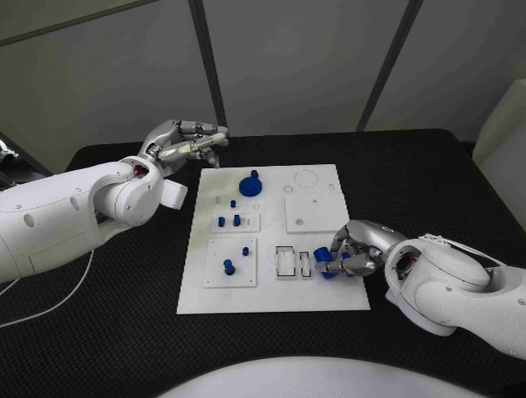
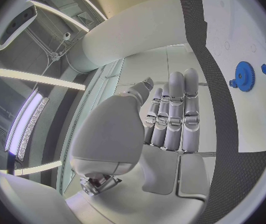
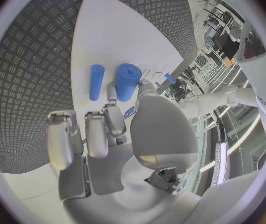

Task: Assemble the parts on the task board

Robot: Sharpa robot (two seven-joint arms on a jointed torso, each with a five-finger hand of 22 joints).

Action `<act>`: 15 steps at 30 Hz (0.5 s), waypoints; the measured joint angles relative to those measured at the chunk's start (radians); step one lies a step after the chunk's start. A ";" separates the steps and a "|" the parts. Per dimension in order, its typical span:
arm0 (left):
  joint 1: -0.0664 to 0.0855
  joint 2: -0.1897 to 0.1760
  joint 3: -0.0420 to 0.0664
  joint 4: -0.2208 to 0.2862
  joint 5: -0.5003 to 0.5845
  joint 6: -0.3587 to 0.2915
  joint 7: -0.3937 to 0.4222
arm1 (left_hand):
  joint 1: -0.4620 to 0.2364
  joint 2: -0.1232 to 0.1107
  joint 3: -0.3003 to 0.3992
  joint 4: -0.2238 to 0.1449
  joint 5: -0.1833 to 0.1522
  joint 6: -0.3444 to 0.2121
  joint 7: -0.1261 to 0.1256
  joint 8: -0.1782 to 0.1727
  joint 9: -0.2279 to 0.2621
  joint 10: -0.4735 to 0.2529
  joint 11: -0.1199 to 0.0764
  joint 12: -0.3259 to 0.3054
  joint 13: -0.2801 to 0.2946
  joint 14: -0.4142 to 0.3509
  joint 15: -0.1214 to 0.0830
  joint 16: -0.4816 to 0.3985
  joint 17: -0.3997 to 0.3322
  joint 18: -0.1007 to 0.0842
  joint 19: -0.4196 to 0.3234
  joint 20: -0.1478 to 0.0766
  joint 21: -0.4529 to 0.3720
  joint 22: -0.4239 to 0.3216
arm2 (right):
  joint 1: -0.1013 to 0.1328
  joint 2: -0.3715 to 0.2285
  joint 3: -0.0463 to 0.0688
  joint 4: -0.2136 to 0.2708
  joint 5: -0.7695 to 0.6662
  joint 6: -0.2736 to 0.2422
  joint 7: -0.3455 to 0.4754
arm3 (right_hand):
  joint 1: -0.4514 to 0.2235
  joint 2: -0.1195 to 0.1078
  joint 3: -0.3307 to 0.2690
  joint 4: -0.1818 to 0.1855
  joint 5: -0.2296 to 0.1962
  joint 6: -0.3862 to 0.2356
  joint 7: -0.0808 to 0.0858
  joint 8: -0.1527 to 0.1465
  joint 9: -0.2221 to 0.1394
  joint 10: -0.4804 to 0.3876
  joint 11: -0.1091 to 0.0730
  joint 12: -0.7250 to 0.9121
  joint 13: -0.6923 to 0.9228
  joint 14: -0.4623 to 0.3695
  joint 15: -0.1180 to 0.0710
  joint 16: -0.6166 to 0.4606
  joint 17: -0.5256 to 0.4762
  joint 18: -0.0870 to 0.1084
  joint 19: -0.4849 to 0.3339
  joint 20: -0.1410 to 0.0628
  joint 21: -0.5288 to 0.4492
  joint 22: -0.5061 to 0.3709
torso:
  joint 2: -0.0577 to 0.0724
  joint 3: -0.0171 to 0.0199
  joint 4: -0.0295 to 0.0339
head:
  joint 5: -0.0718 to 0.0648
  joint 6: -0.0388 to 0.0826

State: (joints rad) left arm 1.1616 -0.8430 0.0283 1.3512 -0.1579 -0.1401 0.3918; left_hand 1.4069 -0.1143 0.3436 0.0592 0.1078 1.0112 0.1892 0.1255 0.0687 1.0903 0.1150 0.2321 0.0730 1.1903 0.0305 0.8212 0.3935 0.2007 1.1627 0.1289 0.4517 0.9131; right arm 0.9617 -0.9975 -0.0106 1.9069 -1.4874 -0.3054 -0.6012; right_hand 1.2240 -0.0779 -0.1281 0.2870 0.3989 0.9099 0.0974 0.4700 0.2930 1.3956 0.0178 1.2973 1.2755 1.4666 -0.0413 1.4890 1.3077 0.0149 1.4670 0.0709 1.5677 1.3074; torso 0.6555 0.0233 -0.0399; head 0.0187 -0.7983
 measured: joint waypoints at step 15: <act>0.000 -0.006 0.000 0.004 0.000 -0.001 0.000 | 0.000 0.000 0.000 0.000 0.000 0.000 0.000 0.000 0.000 0.000 0.000 0.000 0.000 0.000 0.000 0.000 0.000 0.000 0.000 0.000 0.000 0.000 | -0.013 0.003 -0.002 0.004 -0.021 -0.052 -0.007 | 0.065 0.051 0.002 -0.002 0.084 0.026 -0.016 0.015 0.013 0.020 -0.020 0.012 0.030 0.000 -0.014 0.000 0.000 0.000 -0.003 -0.010 0.000 0.000 | -0.002 -0.0003 -0.0008 | 0.007 -0.002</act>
State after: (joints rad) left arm 1.1616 -0.8488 0.0282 1.3552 -0.1579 -0.1407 0.3915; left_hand 1.4069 -0.1144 0.3436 0.0592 0.1078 1.0112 0.1892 0.1255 0.0687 1.0904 0.1150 0.2321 0.0730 1.1903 0.0305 0.8212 0.3936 0.2006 1.1627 0.1289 0.4517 0.9133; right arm 0.9491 -0.9941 -0.0128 1.9111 -1.5087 -0.3575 -0.6084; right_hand 1.2890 -0.0267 -0.1263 0.2850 0.4827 0.9357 0.0814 0.4848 0.3063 1.4154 -0.0021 1.3089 1.3055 1.4669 -0.0557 1.4892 1.3076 0.0150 1.4637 0.0604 1.5677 1.3073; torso 0.6539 0.0230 -0.0407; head 0.0257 -0.8007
